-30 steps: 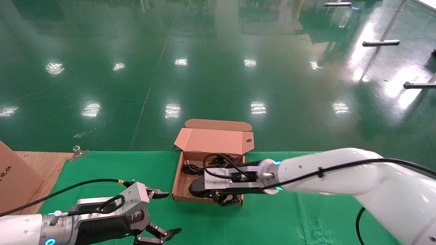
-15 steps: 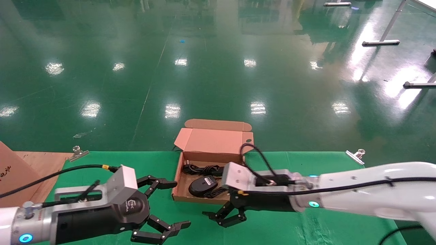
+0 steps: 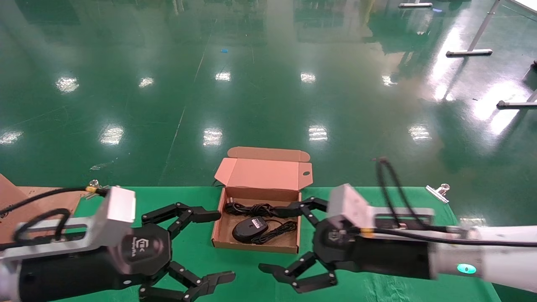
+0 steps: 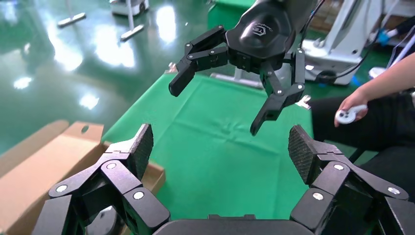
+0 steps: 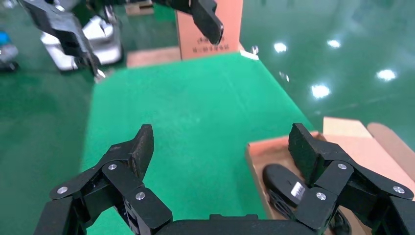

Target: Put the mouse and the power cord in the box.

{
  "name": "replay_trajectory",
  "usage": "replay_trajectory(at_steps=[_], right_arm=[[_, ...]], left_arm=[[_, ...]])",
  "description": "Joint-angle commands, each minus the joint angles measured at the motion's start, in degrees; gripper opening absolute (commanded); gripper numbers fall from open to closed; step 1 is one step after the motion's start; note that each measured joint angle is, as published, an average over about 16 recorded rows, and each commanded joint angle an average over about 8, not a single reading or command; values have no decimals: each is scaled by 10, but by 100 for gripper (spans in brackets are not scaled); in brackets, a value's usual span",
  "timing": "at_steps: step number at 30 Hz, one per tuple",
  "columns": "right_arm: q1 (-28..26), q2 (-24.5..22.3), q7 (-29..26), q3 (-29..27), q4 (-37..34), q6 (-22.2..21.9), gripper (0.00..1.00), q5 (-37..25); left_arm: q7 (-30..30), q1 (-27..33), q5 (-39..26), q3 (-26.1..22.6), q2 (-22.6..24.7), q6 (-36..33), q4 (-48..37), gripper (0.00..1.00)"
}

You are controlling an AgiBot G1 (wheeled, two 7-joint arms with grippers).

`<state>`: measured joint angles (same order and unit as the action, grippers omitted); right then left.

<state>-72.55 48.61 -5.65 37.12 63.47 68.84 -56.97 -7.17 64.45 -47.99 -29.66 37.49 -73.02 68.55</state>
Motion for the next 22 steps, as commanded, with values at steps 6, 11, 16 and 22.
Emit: replay_trajectory(at_steps=[6, 11, 16, 22], right_arm=[[41, -51, -19, -79, 38, 63, 100, 57], [71, -87, -33, -136, 65, 108, 100, 97], [97, -120, -45, -187, 89, 149, 100, 134], [116, -143, -53, -223, 106, 178, 100, 159]], left_arm=[[-14, -11, 24, 53, -10, -49, 19, 100], [-24, -19, 40, 90, -16, -84, 33, 100], [-32, -26, 55, 123, -22, -115, 45, 100], [-36, -30, 64, 144, -25, -134, 52, 100]])
